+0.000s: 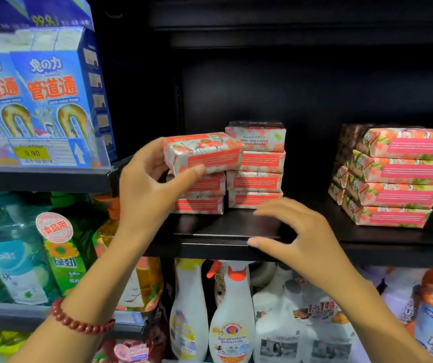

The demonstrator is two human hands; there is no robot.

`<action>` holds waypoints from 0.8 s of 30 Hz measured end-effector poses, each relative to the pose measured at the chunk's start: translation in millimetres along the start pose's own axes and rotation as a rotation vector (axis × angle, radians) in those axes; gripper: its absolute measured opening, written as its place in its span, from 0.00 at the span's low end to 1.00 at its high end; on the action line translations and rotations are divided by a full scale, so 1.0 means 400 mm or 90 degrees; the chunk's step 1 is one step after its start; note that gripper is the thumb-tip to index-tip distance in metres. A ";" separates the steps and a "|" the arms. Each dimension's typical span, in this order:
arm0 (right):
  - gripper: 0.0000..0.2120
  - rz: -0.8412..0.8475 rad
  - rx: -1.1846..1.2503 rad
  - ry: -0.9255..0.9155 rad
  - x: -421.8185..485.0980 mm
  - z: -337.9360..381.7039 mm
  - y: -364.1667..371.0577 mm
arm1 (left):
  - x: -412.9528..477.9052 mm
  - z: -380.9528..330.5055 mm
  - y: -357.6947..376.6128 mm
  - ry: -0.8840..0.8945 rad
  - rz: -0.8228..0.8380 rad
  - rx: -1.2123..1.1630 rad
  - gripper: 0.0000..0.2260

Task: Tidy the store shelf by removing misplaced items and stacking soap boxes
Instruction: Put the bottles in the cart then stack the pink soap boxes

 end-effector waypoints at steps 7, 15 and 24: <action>0.24 0.057 -0.114 0.004 -0.007 -0.013 0.036 | 0.000 0.063 0.008 -0.021 0.001 0.008 0.10; 0.22 0.009 -0.129 -0.031 -0.012 -0.007 0.030 | -0.018 0.117 0.013 -0.070 -0.009 0.030 0.11; 0.18 0.043 -0.024 -0.006 -0.001 0.003 0.017 | -0.045 0.122 0.012 -0.083 -0.014 0.132 0.18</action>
Point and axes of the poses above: each hand's wrist, its own x-axis towards the middle knuckle, its own y-axis out of the palm, z = x × y, the point moved 9 cm from there along x, towards the middle knuckle, and after that the axes turned 9 degrees about y, right-handed, at the moved point
